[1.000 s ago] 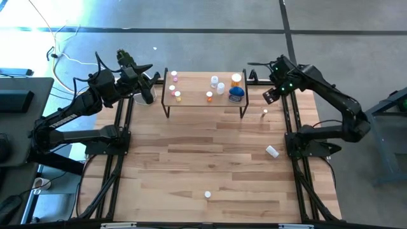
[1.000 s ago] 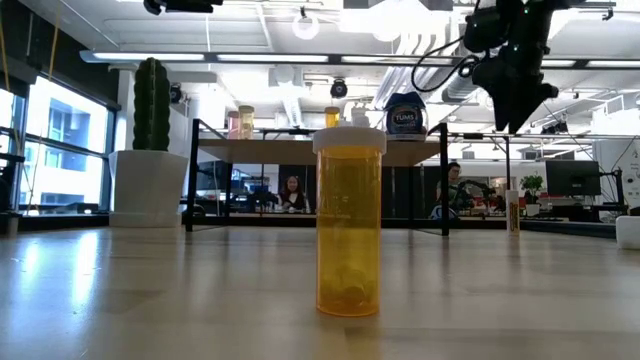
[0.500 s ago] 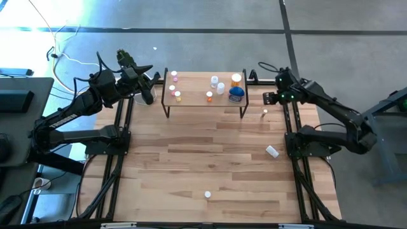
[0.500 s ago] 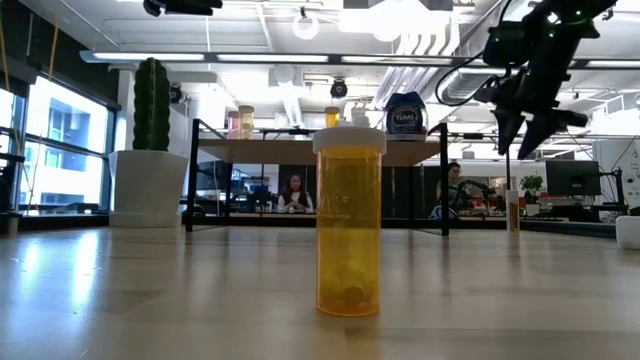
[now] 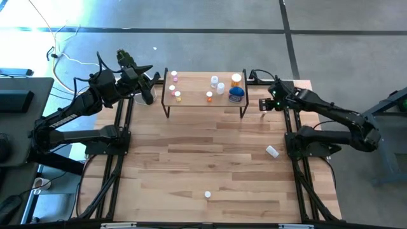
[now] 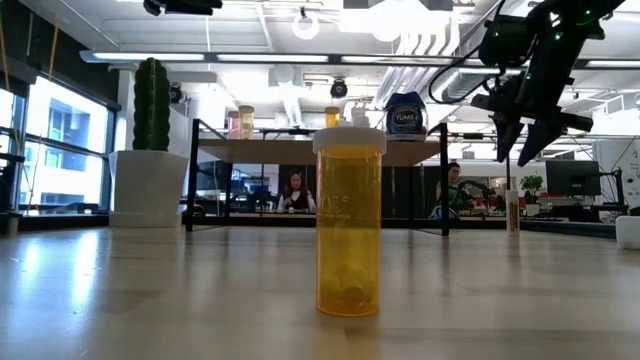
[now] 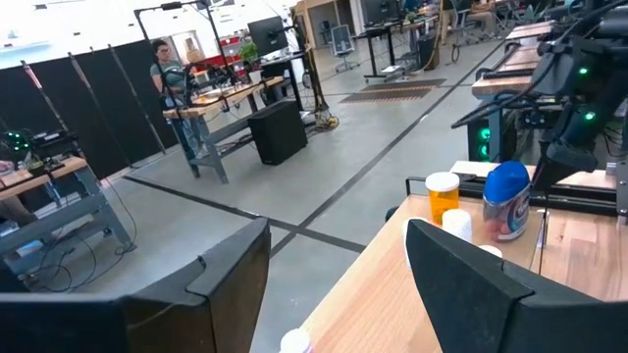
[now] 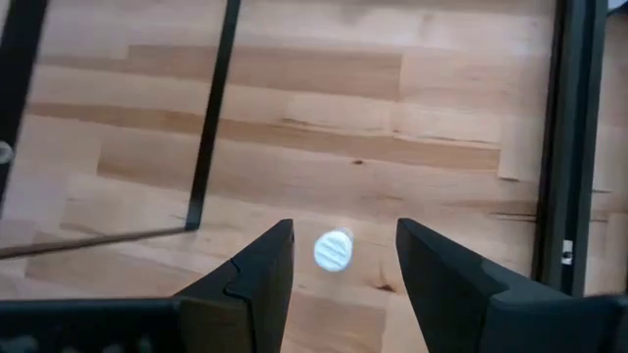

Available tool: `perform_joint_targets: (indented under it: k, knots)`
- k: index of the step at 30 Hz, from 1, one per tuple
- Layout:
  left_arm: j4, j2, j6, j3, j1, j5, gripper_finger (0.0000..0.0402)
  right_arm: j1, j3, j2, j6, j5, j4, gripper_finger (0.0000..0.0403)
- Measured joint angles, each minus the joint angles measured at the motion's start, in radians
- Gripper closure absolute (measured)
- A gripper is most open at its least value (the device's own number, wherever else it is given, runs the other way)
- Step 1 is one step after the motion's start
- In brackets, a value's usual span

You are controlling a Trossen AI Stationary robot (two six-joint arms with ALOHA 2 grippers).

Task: Pick and place medicine bottles onto shelf by color
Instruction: Put the top white pill bottle on the shelf

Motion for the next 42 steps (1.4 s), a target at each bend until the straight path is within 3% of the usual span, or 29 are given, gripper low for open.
perform_joint_targets:
  k: [21, 32, 42]
  knots:
    - [0.000, 0.000, -0.003, 0.000, 0.000, 0.000, 0.0174, 0.181, 0.001, 0.016, 0.552, 0.174, -0.019, 0.0231]
    - [0.000, 0.000, 0.028, 0.000, 0.000, 0.000, 0.0174, 0.236, 0.001, 0.146, 0.689, 0.202, -0.029, 0.0231]
    - [0.001, 0.000, 0.087, 0.000, 0.000, 0.000, 0.0174, 0.238, 0.001, 0.245, 0.715, 0.205, -0.003, 0.0231]
